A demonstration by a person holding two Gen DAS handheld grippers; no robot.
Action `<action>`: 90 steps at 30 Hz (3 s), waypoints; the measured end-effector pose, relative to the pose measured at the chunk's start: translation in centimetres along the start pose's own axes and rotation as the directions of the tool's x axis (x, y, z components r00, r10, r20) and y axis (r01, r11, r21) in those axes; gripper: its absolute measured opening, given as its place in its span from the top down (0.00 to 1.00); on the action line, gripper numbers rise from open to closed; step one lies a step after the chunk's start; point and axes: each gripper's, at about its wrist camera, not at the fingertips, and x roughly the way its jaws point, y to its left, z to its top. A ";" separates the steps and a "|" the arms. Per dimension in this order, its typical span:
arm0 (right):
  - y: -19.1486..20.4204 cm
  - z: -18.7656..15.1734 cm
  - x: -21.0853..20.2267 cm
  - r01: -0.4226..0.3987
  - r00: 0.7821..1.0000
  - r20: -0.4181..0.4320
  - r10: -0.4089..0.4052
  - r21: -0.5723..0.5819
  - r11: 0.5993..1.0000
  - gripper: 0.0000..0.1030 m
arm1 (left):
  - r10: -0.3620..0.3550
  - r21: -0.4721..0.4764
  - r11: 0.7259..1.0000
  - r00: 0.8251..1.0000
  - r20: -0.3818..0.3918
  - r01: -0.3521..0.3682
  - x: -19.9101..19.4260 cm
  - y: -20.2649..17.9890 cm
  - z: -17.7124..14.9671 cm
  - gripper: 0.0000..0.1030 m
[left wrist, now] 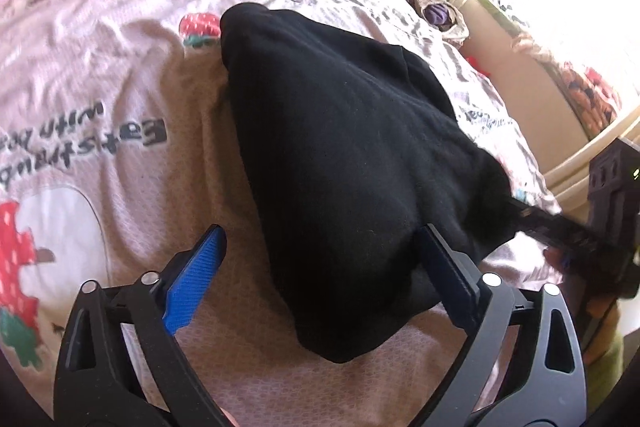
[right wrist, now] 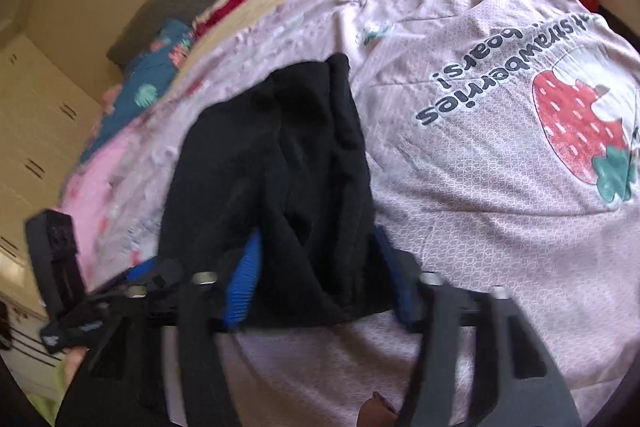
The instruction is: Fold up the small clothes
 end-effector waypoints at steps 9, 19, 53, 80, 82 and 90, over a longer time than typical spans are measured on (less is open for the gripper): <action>-0.5 -0.8 -1.1 0.033 0.998 0.045 -0.032 -0.030 0.999 0.86 | 0.003 0.056 0.998 1.000 -0.010 -0.002 -0.3 -1.6 -0.2 0.41; -0.8 -2.8 -1.4 0.137 0.987 0.082 -0.135 -0.021 0.990 0.39 | 0.033 0.069 0.997 0.999 -0.014 -0.032 -0.2 -1.8 -0.2 0.39; 4.6 -7.0 -12.5 0.171 0.951 0.274 -0.145 -0.074 0.982 0.04 | 0.026 0.109 0.993 0.994 0.110 -0.038 -8.8 -4.3 -2.6 0.09; 6.2 -17.0 -13.5 0.246 0.918 0.352 -0.183 -0.143 0.959 0.04 | 0.046 0.147 0.986 0.976 0.211 -0.078 -11.9 -3.6 -10.8 0.09; 6.1 -17.1 -13.4 0.251 0.917 0.352 -0.188 -0.141 0.958 0.04 | 0.043 0.145 0.987 0.976 0.212 -0.075 -11.9 -3.4 -11.1 0.09; 6.3 -17.5 -12.9 0.262 0.916 0.346 -0.201 -0.140 0.955 0.04 | 0.068 0.148 0.984 0.979 0.193 -0.098 -11.4 -3.0 -11.8 0.09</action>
